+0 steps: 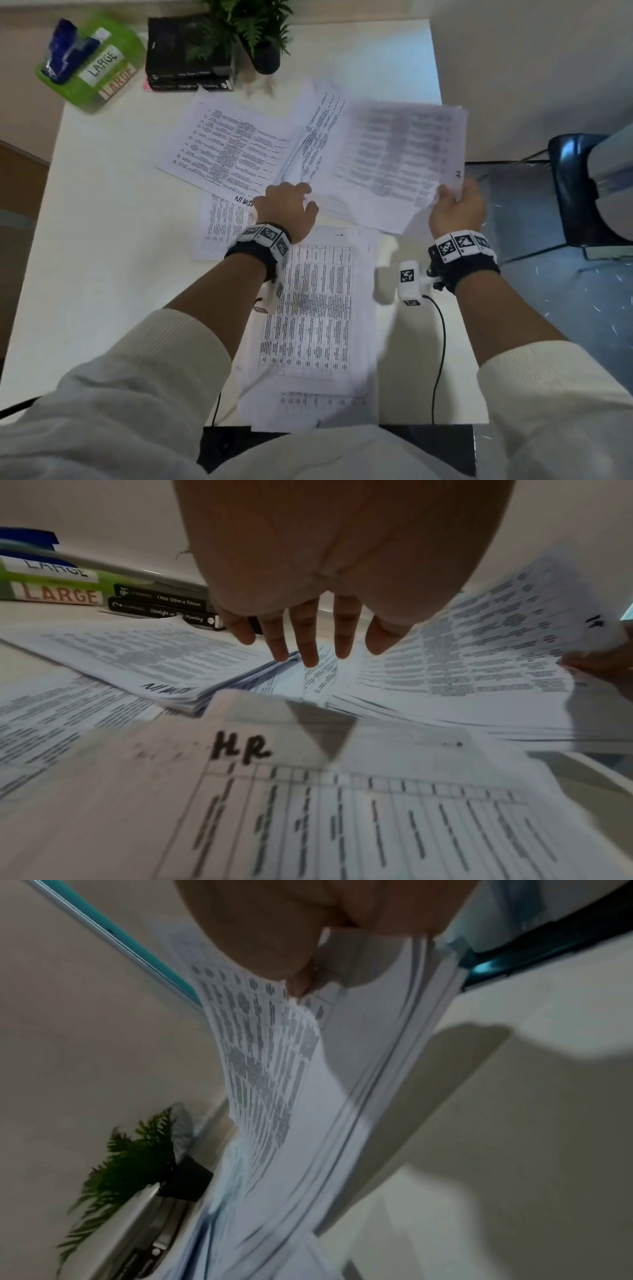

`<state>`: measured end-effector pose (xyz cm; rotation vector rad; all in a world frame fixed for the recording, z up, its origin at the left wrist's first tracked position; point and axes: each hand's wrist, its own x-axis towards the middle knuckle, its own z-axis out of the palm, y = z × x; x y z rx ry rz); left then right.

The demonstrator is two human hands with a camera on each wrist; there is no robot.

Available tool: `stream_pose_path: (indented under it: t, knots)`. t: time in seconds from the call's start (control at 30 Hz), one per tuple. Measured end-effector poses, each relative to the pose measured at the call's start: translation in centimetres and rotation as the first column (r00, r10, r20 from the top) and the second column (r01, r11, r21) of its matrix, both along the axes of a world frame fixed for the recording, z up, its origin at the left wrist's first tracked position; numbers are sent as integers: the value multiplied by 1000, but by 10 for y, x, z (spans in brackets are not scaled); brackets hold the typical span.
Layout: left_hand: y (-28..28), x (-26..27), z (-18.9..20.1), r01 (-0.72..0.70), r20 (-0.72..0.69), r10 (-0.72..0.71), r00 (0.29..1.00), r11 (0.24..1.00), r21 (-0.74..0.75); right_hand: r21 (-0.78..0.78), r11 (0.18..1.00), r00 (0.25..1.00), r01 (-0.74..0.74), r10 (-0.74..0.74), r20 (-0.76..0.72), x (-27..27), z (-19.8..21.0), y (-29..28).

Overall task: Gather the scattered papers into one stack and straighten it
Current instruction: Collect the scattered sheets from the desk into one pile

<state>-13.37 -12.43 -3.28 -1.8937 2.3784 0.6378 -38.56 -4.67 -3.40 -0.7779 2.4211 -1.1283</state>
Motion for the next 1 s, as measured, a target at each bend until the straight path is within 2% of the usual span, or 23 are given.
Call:
stream_pose_path:
  t: [0.1,0.2,0.3,0.4,0.43,0.5,0.57,0.63,0.7,0.73,0.8,0.9,1.0]
  knots:
    - [-4,-10,14,-24,-159,16,987,999,-48,-187,981,998,44,-51,-31,-12,18,0]
    - [-12,-20,36,-33,-250,-1,968,991,-132,-348,935,996,65,-42,74,-20,34,-5]
    - [-21,-25,70,-55,-343,-54,938,953,-299,-385,921,987,62,0,161,-16,43,-10]
    - [-28,-22,98,-59,-322,-102,941,888,-455,-297,946,969,-131,186,165,0,49,-12]
    - [-29,-17,105,-51,-286,-104,953,872,-488,-266,939,943,-219,274,190,7,51,-11]
    - [-31,-1,110,-26,-197,-83,977,868,-496,-267,872,835,-411,478,274,21,51,-10]
    - [-29,20,103,4,-142,-60,988,931,-366,-157,762,719,-628,645,258,31,48,-10]
    - [-23,44,87,7,-208,-17,978,999,-47,-13,639,616,-769,747,251,41,46,-10]
    - [-5,68,65,2,-261,84,962,950,311,43,574,563,-818,783,265,52,41,-8]
    - [5,78,53,9,-236,103,966,901,433,66,565,560,-822,784,269,57,38,-8]
    - [24,98,27,26,-240,136,961,821,571,107,608,607,-786,729,315,66,35,-8]
    - [51,120,3,1,-308,259,915,765,645,178,713,719,-678,594,362,68,23,-6]
    - [69,132,-16,-93,-297,403,866,713,695,246,736,729,-631,456,510,71,9,6]
